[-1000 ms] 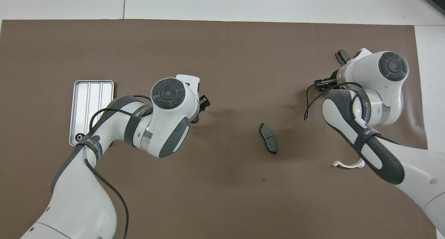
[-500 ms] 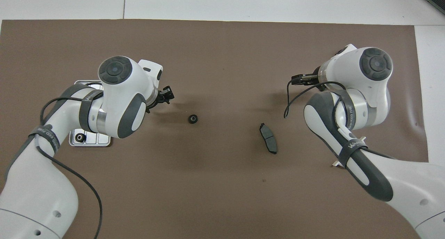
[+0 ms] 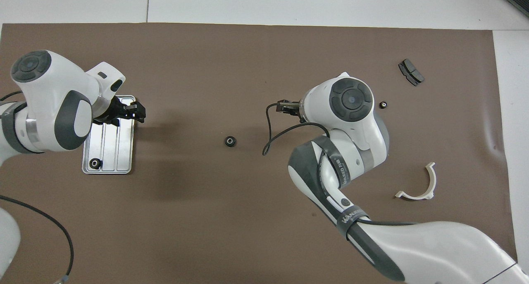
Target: Place bearing gear from tray to pile
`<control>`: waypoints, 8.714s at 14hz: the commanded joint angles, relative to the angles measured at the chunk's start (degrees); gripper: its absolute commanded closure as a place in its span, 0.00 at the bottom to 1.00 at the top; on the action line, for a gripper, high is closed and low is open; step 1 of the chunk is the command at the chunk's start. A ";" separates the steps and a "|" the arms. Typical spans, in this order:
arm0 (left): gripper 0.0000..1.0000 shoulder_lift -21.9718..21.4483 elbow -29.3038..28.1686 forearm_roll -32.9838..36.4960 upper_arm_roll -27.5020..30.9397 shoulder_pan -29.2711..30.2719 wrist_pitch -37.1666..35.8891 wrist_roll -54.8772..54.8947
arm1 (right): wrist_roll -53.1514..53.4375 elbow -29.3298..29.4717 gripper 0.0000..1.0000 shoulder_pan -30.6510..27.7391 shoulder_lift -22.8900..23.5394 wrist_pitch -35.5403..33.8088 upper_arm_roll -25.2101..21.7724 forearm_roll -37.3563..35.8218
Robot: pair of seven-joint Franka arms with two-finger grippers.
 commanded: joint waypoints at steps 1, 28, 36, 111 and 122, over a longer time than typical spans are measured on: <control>0.26 -1.73 -2.14 -0.89 -0.26 3.53 -1.40 9.16 | 6.25 6.12 0.00 4.57 5.54 -2.10 -0.18 -0.16; 0.34 -11.05 -22.10 -0.72 0.09 9.87 6.60 7.34 | 31.15 17.13 0.44 16.03 18.92 -0.79 -0.62 -9.57; 0.48 -11.14 -22.63 -0.72 0.09 9.17 6.33 4.09 | 30.97 17.13 1.00 16.03 18.57 -2.45 -0.80 -9.83; 0.00 -14.57 21.15 4.20 0.27 -1.99 -34.72 -11.82 | 22.62 9.57 0.66 16.11 13.29 -4.83 -0.10 -6.84; 0.00 -15.18 17.54 4.20 0.18 -1.38 -31.28 -11.73 | 16.93 0.80 1.00 11.64 5.14 -5.72 -0.18 -6.84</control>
